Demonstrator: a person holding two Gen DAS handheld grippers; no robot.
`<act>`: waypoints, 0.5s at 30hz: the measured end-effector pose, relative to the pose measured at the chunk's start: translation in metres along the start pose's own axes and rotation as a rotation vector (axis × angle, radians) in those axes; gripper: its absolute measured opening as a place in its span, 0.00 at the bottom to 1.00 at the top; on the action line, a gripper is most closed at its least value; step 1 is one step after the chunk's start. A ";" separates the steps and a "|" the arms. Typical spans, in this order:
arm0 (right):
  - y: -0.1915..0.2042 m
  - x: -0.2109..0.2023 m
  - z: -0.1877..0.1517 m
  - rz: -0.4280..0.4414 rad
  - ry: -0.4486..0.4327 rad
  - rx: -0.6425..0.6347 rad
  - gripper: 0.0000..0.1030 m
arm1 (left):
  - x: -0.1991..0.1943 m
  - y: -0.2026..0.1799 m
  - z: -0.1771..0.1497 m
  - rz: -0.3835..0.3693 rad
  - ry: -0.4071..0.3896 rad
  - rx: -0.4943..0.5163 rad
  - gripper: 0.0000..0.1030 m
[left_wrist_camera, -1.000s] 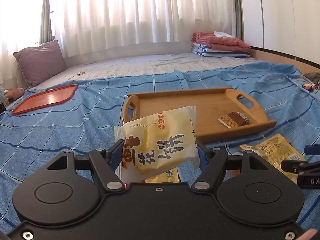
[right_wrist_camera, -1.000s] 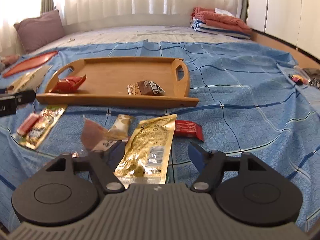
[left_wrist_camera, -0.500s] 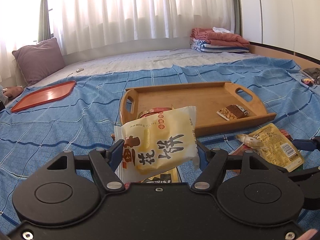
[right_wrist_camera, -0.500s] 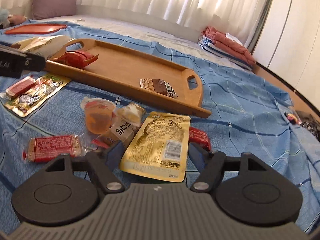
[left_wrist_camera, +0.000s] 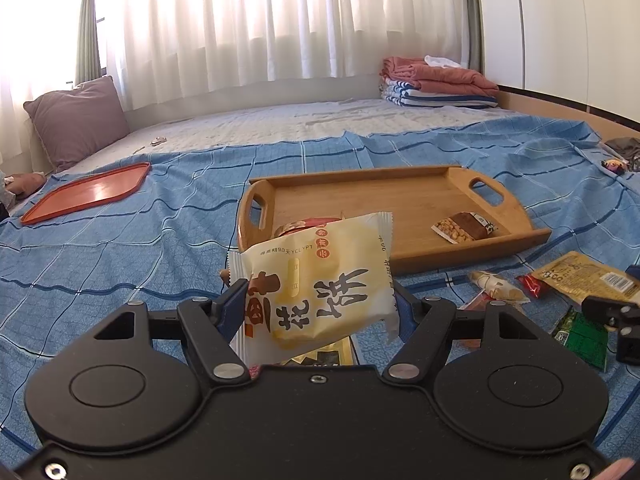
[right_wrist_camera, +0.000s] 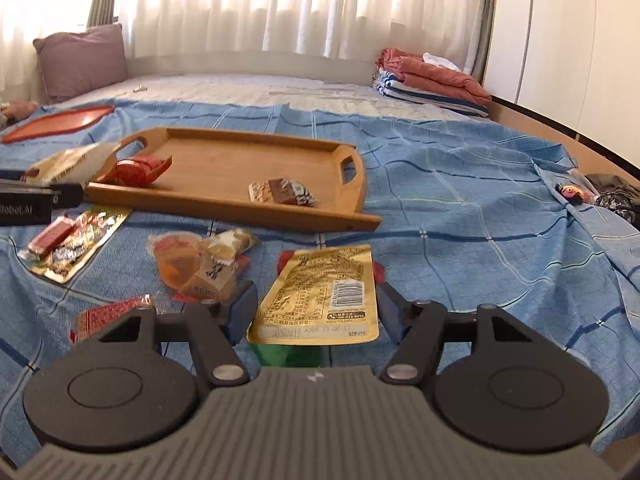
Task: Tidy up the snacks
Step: 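Carry the white bag toward the tray with the left tool while the right tool holds the gold packet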
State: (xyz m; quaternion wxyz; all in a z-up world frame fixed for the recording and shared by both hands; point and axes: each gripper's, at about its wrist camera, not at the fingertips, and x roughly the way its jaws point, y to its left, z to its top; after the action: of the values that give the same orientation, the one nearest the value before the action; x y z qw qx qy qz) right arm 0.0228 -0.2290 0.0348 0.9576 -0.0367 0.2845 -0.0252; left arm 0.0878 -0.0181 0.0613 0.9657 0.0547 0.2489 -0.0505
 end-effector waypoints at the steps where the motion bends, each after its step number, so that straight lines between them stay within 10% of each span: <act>1: -0.001 -0.001 0.003 -0.001 -0.003 0.001 0.65 | -0.001 0.000 0.000 -0.001 -0.001 -0.002 0.67; 15: -0.021 0.036 0.002 0.030 0.148 0.136 0.82 | -0.002 0.000 0.001 -0.002 0.003 -0.003 0.67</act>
State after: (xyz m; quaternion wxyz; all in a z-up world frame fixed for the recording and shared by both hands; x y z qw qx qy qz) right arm 0.0537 -0.2522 0.0190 0.9346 0.0347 0.3526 -0.0329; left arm 0.0866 -0.0180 0.0627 0.9653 0.0532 0.2504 -0.0510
